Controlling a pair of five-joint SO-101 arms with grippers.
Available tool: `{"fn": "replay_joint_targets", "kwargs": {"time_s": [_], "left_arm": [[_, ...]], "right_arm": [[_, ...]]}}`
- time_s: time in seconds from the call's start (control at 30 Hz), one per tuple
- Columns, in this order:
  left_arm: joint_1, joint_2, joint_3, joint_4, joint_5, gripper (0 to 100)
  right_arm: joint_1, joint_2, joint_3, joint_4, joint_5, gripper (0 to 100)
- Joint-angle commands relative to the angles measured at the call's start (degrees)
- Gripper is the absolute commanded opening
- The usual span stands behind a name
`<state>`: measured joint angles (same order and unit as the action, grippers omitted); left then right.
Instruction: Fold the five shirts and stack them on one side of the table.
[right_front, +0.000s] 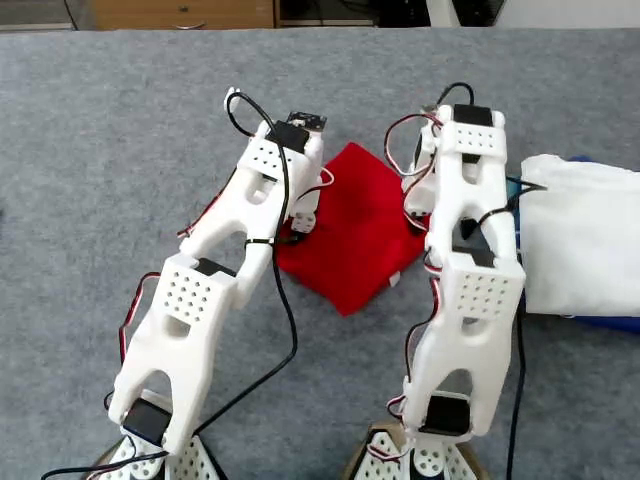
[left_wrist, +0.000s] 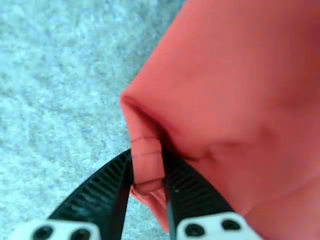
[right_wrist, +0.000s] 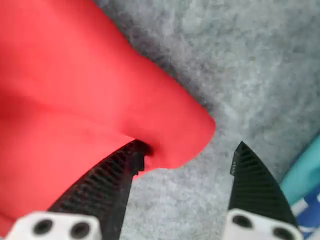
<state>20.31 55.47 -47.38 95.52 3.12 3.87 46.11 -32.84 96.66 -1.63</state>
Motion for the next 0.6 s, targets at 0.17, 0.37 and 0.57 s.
{"fn": "replay_joint_targets", "kwargs": {"time_s": [0.17,0.37,0.57], "left_arm": [[-0.26,0.48,0.18,0.62,-0.26,2],[0.0,0.57,0.09,0.62,-0.35,2],[0.0,0.57,0.18,0.62,-0.35,2]], "right_arm": [[-2.59,2.68,-5.05,-0.18,-0.62,28.0],[-2.86,4.09,-5.32,-0.62,-0.09,12.3],[-2.86,4.44,-5.41,-0.7,2.37,8.1]]}}
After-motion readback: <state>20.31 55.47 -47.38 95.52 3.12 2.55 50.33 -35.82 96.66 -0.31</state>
